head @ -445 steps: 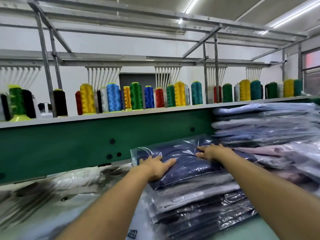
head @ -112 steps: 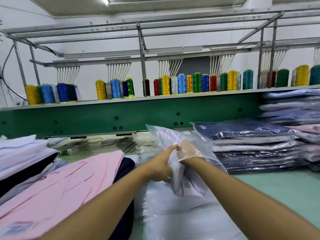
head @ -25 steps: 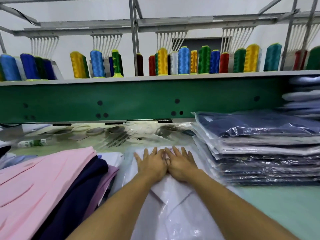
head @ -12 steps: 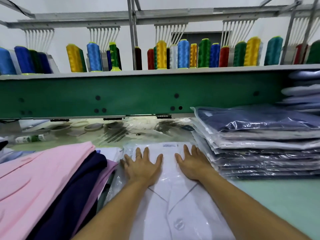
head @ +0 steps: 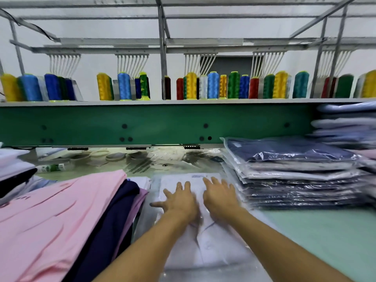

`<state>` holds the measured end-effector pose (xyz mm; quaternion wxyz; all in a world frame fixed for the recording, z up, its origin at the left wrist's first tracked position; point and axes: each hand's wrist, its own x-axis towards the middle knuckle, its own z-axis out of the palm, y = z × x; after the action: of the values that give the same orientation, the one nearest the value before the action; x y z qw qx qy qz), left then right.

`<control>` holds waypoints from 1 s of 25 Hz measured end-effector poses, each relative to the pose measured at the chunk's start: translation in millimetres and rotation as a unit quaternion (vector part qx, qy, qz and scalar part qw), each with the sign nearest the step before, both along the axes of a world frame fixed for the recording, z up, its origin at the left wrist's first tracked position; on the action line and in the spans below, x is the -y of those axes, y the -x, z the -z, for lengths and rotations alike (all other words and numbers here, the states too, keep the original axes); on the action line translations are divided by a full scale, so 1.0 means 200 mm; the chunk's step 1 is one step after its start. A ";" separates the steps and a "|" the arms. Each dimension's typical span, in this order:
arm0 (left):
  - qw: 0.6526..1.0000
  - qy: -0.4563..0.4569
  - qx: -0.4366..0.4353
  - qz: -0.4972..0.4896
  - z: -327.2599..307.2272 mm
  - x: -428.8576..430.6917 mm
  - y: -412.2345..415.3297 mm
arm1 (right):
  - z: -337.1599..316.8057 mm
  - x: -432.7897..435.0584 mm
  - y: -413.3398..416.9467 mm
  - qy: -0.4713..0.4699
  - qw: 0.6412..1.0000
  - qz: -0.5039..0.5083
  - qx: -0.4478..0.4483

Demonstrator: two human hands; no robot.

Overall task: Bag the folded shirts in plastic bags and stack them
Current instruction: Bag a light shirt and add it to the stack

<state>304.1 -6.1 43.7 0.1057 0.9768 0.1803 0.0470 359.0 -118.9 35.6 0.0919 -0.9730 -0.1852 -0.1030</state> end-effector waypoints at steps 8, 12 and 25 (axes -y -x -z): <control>0.999 0.010 0.032 0.007 0.14 0.06 0.39 | 0.08 0.04 0.41 -0.027 0.989 -0.096 -0.109; 0.997 0.006 0.065 0.035 0.25 -0.02 0.48 | 0.12 0.15 0.48 0.028 0.989 -0.045 -0.139; 0.931 0.214 0.292 -0.033 0.25 -0.14 0.68 | 0.19 0.38 0.61 -0.044 0.992 0.115 0.027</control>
<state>168.3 22.6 -7.2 0.3589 0.8674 0.1797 0.2942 237.1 -195.5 -3.3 0.1173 -0.9797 -0.0698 -0.1469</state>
